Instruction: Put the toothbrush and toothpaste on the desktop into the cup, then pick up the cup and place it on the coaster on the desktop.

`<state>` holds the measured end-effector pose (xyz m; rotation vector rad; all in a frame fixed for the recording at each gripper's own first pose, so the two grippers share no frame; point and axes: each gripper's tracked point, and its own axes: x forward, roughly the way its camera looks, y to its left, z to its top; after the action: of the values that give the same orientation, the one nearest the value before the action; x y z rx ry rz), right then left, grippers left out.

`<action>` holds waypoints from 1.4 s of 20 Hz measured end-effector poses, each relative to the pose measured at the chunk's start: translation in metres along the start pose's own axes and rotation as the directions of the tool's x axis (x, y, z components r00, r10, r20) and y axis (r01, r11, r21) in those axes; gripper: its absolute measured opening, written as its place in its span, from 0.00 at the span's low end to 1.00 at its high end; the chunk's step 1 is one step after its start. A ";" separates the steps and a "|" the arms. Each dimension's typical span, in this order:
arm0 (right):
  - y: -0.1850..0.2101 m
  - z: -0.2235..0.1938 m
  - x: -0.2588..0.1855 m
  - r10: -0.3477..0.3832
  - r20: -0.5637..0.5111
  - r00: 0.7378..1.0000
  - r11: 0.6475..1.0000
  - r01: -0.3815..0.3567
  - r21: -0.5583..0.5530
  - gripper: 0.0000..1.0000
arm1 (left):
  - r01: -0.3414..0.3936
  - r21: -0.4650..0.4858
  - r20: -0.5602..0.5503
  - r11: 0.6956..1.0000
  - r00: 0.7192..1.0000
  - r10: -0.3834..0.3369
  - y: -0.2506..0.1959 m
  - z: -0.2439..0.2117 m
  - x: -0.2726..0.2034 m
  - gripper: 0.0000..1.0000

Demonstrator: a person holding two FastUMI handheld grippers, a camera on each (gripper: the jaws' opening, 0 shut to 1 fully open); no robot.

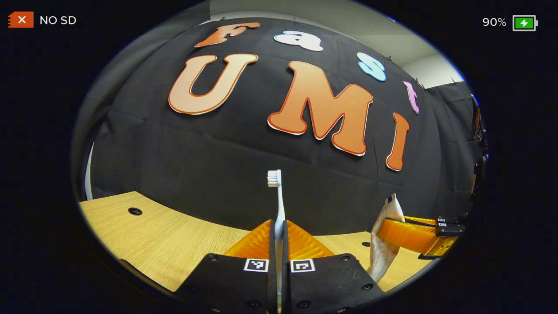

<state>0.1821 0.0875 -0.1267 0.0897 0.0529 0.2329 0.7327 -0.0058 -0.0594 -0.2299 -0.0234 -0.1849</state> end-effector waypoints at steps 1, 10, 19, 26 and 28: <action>0.001 0.001 0.002 0.001 0.003 1.000 1.000 -0.001 -0.003 0.10 | 0.005 0.005 0.000 1.000 1.000 -0.005 -0.003 -0.001 0.001 0.04; 0.003 0.002 0.025 0.016 0.017 1.000 1.000 -0.016 0.006 0.10 | 0.006 -0.034 -0.063 0.999 0.998 -0.008 0.005 -0.039 0.009 0.04; 0.009 -0.005 0.042 0.038 0.003 0.999 0.999 -0.038 0.019 0.10 | 0.007 -0.029 -0.120 1.000 0.993 -0.011 0.009 -0.063 0.011 0.06; 0.010 -0.008 0.051 0.040 0.001 0.999 0.999 -0.040 0.016 0.10 | 0.016 -0.019 -0.158 1.000 0.987 -0.019 0.009 -0.075 0.007 0.08; 0.011 -0.010 0.054 0.043 -0.006 0.999 0.999 -0.043 0.022 0.10 | 0.018 -0.004 -0.174 1.000 0.985 -0.019 0.012 -0.076 0.005 0.12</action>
<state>0.2317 0.1121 -0.1382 0.1123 0.0596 0.2754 0.7395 -0.0128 -0.1359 -0.2157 0.1483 -0.2233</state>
